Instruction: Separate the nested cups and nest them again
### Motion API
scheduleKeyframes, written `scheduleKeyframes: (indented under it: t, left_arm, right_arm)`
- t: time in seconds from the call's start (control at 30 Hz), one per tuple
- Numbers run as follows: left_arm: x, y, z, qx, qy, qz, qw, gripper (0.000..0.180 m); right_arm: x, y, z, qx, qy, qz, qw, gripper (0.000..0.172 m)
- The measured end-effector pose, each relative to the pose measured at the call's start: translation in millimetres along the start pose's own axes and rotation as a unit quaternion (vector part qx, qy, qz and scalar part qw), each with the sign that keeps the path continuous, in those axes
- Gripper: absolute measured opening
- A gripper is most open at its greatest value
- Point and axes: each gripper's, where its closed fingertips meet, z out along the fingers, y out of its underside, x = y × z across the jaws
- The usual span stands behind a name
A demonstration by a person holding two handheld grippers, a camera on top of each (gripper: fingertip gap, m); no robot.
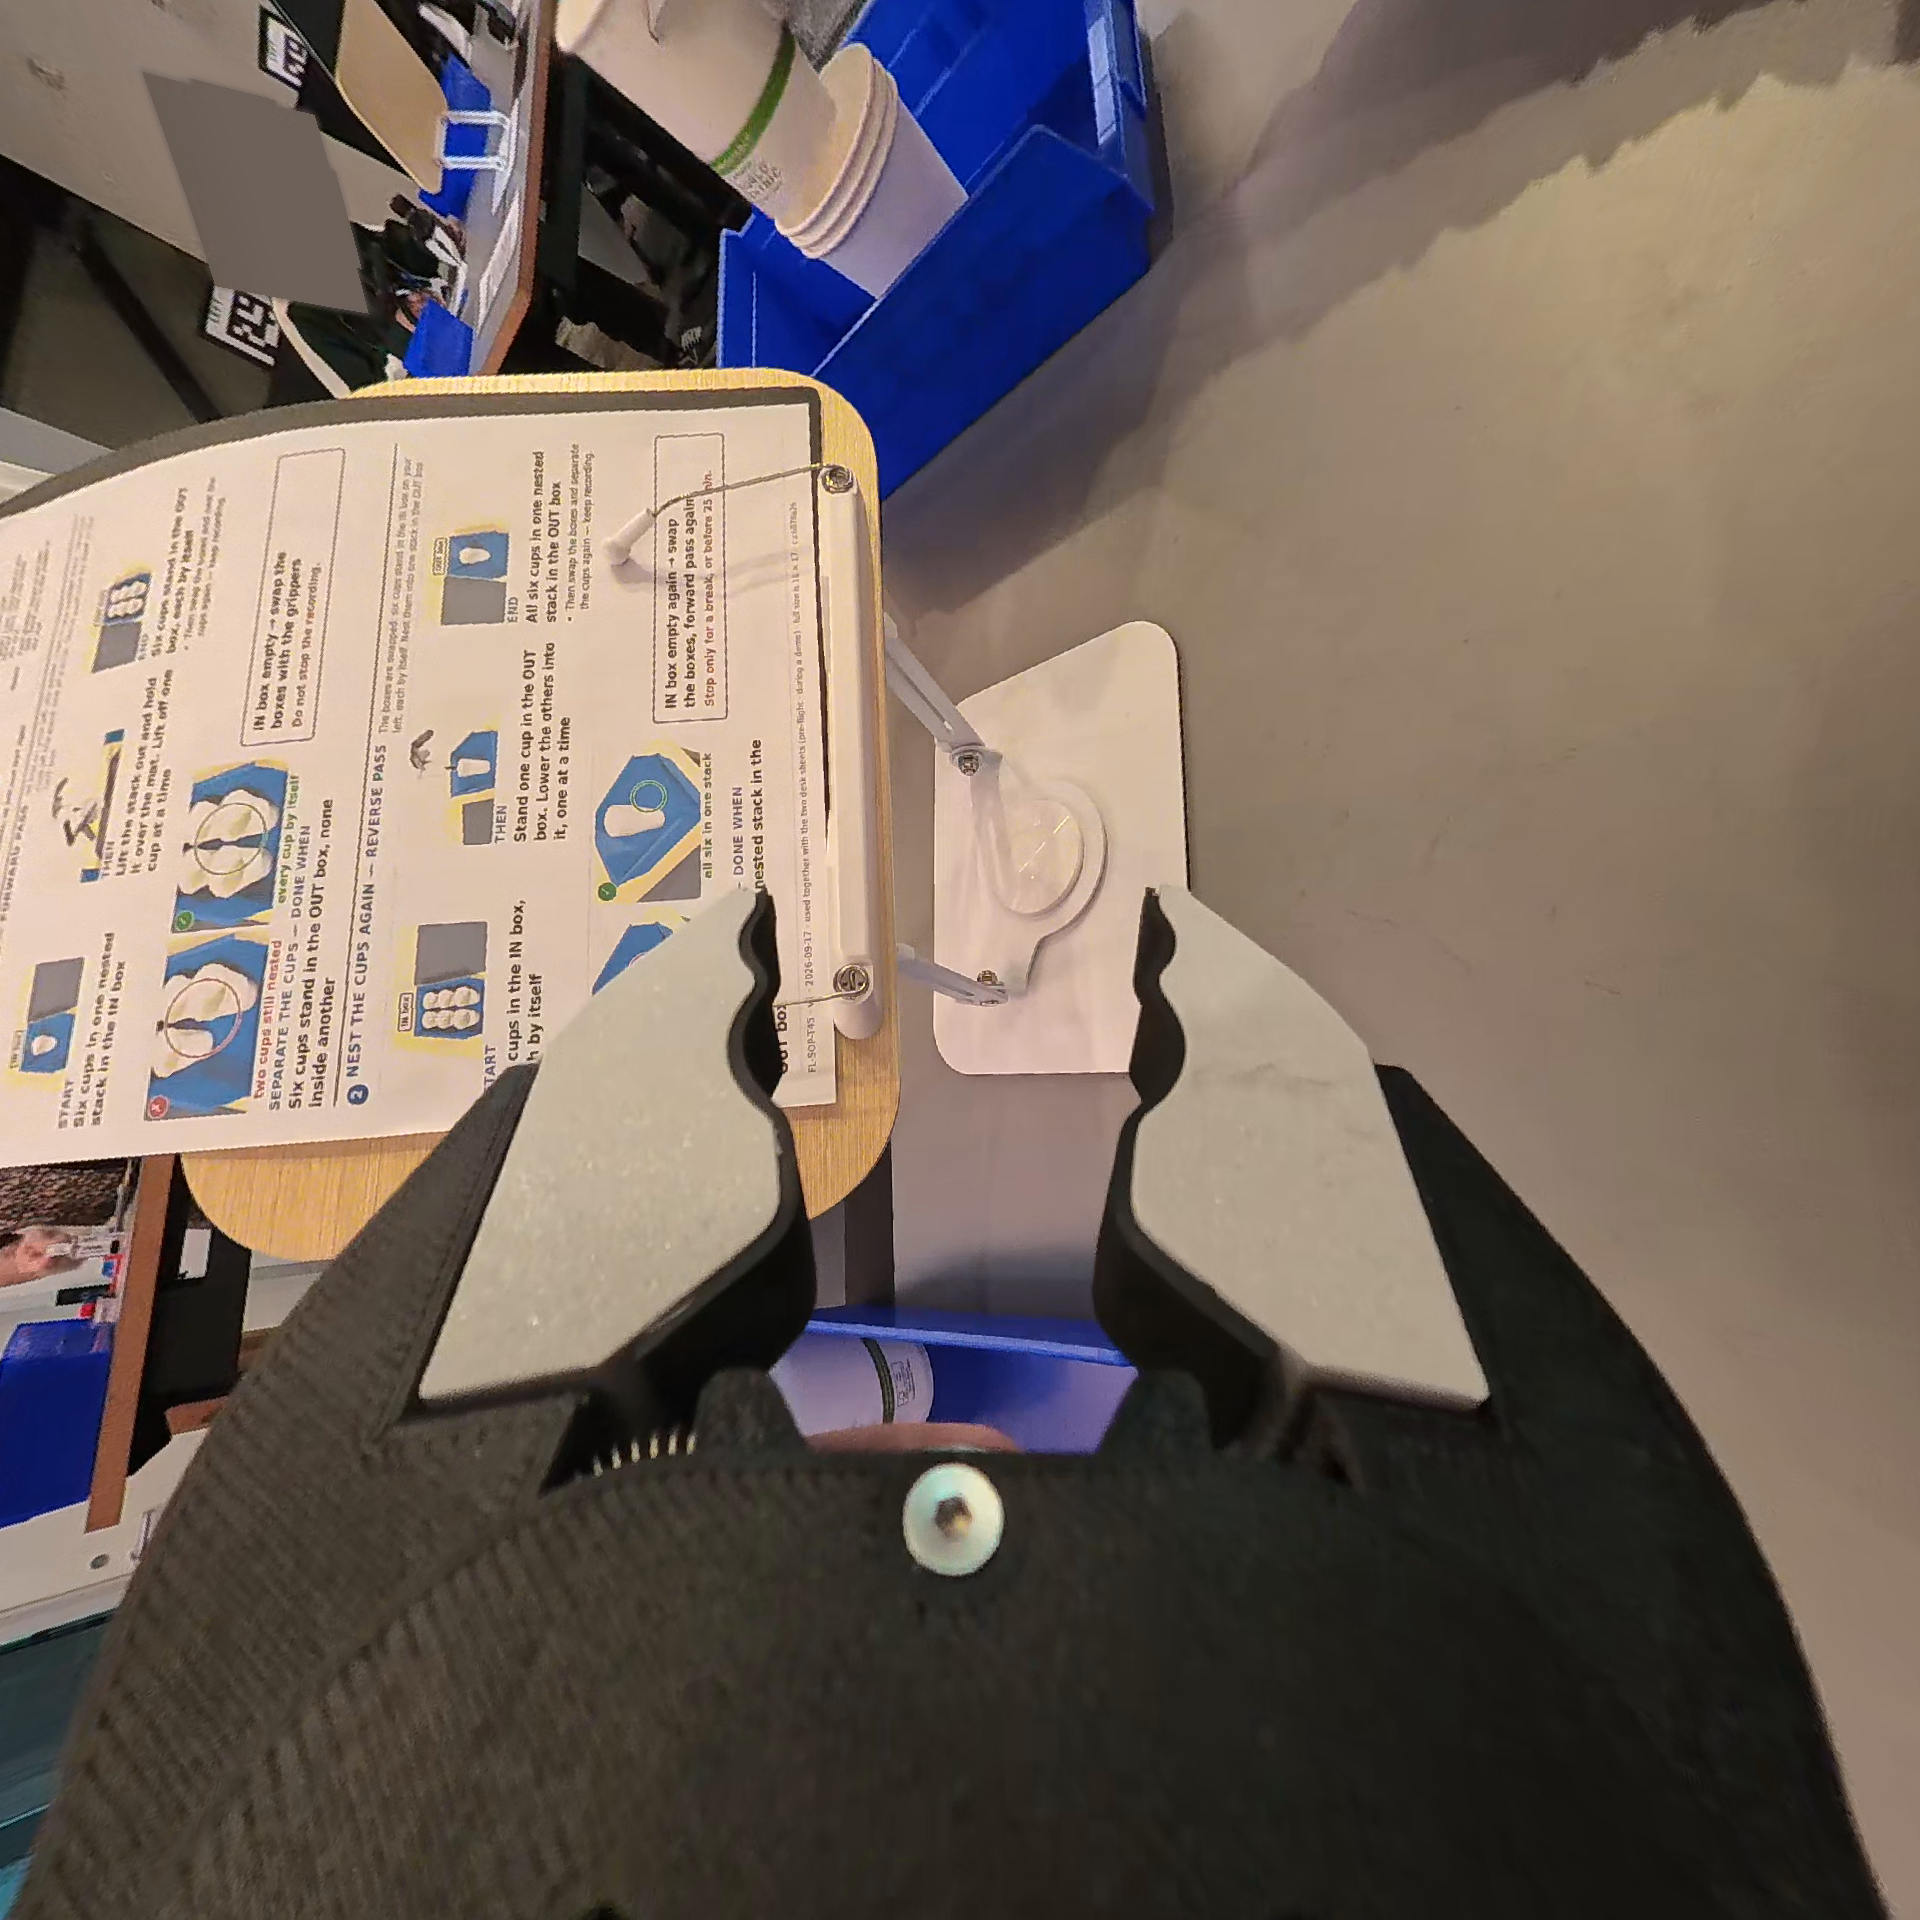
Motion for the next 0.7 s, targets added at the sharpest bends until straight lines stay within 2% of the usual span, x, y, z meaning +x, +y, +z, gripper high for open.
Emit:
scheduleKeyframes:
  t: [0.33, 0.53, 0.7]
  left_arm:
    - [0, 2, 0, -0.003, 0.002, 0.0, 1.0, 0.065]
    - [1, 3, 1, -0.007, 0.004, 0.0, 1.0, 0.065]
    - [2, 3, 1, -0.007, 0.006, 0.0, 1.0, 0.065]
  right_arm:
    - [0, 27, 3, -0.05, -0.005, 0.003, 0.999, 0.091]
    - [-3, 30, 5, -0.047, -0.009, -0.002, 0.999, 0.091]
    - [-2, 32, 5, -0.035, -0.01, 0.007, 0.999, 0.1]
